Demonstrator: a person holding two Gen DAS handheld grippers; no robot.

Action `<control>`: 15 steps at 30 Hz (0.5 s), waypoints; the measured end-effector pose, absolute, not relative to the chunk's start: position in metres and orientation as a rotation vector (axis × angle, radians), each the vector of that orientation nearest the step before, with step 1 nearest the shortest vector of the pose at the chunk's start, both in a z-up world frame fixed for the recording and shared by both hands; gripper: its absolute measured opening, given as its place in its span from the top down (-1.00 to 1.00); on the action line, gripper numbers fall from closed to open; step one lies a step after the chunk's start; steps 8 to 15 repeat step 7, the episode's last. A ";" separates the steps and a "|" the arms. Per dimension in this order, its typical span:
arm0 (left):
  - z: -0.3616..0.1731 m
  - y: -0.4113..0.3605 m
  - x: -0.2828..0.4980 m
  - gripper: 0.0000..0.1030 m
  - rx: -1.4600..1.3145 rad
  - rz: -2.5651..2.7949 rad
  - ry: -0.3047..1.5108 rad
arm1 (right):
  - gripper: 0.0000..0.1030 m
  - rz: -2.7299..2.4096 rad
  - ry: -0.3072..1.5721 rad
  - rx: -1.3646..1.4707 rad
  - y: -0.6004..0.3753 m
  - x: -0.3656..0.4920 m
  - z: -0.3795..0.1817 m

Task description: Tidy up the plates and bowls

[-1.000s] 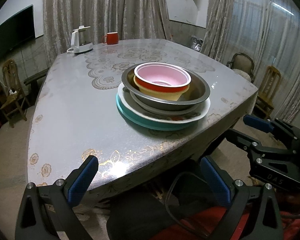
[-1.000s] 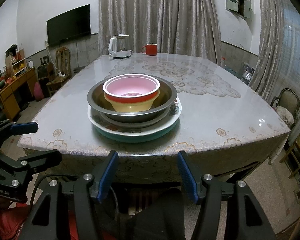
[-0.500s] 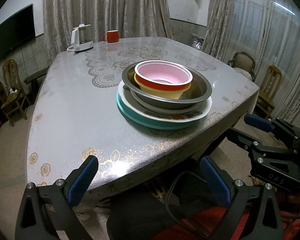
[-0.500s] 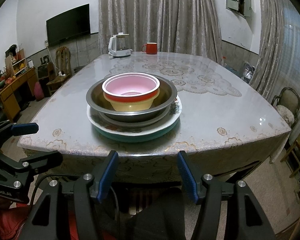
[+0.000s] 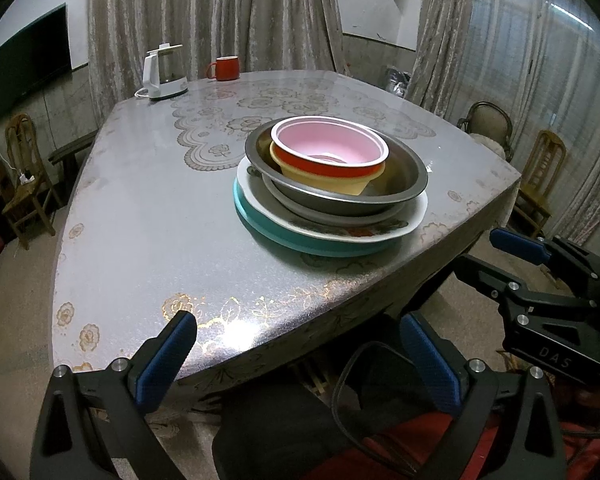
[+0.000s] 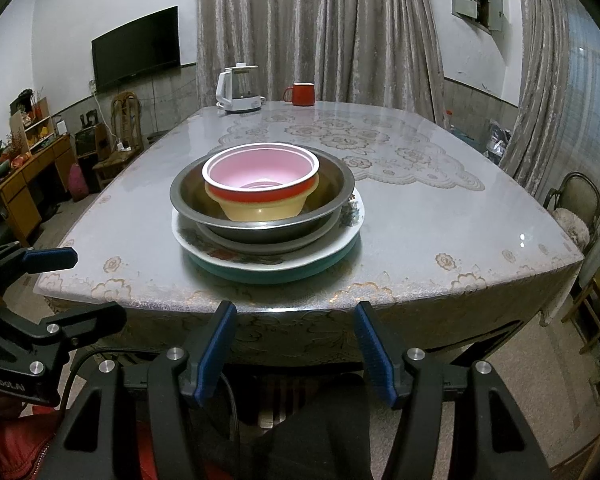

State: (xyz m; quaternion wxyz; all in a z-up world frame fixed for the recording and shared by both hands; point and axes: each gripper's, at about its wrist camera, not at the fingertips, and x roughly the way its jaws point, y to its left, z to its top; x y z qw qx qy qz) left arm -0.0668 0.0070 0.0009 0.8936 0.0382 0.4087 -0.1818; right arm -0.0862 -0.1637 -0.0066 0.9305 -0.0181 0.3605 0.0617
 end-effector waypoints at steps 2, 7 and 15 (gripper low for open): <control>0.000 0.007 -0.066 -0.98 0.077 -0.380 0.851 | -0.19 0.125 0.738 -0.036 -0.164 -0.086 -0.007; -0.001 0.008 -0.063 -0.93 0.062 -0.376 0.852 | -0.19 0.128 0.743 -0.033 -0.166 -0.085 -0.008; -0.001 0.008 -0.063 -0.93 0.062 -0.376 0.852 | -0.19 0.128 0.743 -0.033 -0.166 -0.085 -0.008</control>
